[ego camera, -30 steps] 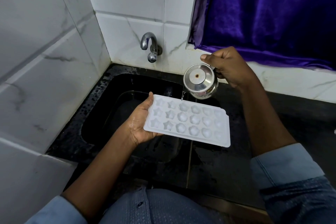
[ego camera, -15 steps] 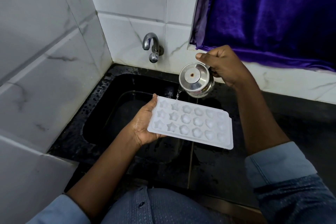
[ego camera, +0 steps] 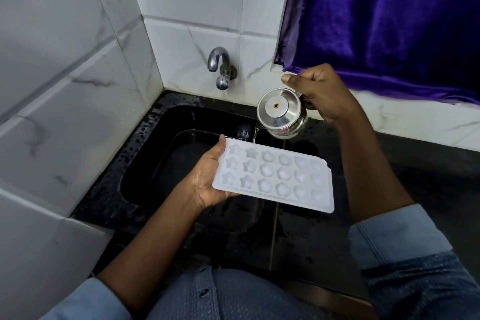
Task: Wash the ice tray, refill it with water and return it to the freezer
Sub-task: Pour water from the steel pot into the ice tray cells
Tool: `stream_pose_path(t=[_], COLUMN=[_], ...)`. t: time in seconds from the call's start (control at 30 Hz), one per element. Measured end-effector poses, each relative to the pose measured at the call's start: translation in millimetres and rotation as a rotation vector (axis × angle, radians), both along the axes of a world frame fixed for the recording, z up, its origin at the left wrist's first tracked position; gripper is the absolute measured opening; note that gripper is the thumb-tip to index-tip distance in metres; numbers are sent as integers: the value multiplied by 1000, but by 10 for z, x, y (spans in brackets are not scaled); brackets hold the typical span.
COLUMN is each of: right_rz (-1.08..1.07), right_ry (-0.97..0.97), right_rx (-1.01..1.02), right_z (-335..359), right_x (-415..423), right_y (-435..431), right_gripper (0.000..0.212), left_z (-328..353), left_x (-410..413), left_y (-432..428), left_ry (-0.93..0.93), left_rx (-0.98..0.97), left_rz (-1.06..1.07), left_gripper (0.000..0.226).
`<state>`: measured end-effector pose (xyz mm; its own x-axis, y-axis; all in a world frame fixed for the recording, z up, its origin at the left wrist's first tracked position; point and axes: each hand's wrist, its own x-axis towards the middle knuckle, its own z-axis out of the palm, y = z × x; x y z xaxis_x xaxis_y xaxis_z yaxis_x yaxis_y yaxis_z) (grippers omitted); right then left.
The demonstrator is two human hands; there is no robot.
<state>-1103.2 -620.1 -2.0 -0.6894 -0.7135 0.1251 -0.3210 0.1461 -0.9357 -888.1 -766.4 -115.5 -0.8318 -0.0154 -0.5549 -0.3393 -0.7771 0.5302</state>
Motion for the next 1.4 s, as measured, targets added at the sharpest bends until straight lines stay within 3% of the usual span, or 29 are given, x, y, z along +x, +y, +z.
stream_pose_path(t=[1.4], right_rz=[26], right_ry=[17], right_rx=[6], right_z=[-26], right_x=[146], right_y=[-265], right_gripper=[62], left_z=[-30], left_x=[21], left_y=[14], left_ry=[11], left_rx=[-7], left_rz=[-16], left_gripper=[85])
